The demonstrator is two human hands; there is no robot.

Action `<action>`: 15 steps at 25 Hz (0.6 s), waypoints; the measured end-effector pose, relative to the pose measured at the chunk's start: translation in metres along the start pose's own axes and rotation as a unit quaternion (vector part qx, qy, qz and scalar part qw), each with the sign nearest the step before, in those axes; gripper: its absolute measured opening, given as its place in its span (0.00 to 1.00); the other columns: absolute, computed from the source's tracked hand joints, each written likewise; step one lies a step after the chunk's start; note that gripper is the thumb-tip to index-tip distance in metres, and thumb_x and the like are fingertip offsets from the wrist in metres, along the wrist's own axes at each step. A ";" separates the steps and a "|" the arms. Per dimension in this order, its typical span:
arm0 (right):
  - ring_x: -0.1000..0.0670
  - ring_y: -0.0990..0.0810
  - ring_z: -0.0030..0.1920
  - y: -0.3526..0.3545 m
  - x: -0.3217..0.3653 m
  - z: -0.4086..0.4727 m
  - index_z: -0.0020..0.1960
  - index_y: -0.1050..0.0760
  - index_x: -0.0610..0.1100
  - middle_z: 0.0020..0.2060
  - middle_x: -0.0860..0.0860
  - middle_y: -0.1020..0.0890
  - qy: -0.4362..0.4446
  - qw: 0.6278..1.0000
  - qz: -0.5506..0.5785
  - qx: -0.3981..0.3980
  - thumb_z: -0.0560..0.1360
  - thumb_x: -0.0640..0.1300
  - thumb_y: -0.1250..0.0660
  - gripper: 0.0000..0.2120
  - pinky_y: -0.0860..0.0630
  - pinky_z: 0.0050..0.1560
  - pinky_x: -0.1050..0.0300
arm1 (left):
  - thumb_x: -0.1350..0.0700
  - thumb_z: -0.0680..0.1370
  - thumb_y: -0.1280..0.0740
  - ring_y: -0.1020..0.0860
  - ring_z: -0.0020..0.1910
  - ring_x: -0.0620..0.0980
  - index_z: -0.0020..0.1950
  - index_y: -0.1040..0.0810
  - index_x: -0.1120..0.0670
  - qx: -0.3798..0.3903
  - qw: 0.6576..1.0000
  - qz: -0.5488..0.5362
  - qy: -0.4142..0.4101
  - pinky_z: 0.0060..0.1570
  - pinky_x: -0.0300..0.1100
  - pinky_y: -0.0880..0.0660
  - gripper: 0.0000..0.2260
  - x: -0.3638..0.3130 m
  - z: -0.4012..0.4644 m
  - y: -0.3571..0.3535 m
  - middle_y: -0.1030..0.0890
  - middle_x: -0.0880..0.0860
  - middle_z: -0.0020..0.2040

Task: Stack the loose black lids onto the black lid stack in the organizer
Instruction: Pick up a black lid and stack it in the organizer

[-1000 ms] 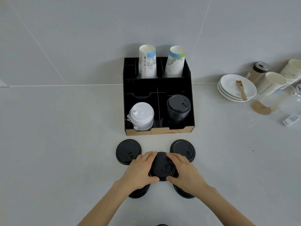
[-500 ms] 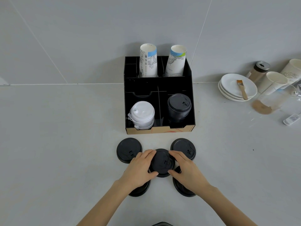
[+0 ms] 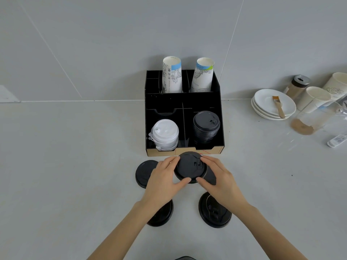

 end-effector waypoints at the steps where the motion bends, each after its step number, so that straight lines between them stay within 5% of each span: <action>1: 0.52 0.30 0.63 0.004 0.001 0.002 0.64 0.33 0.45 0.63 0.50 0.28 0.003 1.000 0.003 -0.011 0.70 0.41 0.31 0.24 0.38 0.62 0.69 | 0.46 0.73 0.35 0.37 0.68 0.48 0.70 0.41 0.52 -0.009 1.000 -0.001 -0.001 0.67 0.43 0.40 0.29 -0.003 0.003 0.002 0.35 0.49 0.70; 9: 0.55 0.29 0.57 0.040 0.002 0.030 0.62 0.31 0.42 0.62 0.47 0.26 -0.004 0.998 -0.002 -0.058 0.69 0.39 0.30 0.22 0.42 0.51 0.87 | 0.46 0.73 0.35 0.38 0.68 0.49 0.70 0.41 0.54 -0.024 0.999 0.020 -0.035 0.66 0.42 0.38 0.29 -0.031 0.042 0.015 0.35 0.50 0.71; 15: 0.54 0.29 0.56 0.058 -0.001 0.061 0.62 0.31 0.42 0.62 0.46 0.26 -0.020 0.994 0.002 -0.106 0.70 0.40 0.31 0.22 0.42 0.55 0.74 | 0.50 0.75 0.36 0.38 0.70 0.50 0.70 0.40 0.55 -0.020 0.999 0.006 -0.048 0.68 0.43 0.40 0.26 -0.047 0.084 0.022 0.36 0.52 0.72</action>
Point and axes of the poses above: each hand's wrist, its own z-axis towards the middle knuckle, its own y-axis out of the back of the hand, x = y × z, the point moved 3 cm from there along z, towards the middle knuckle
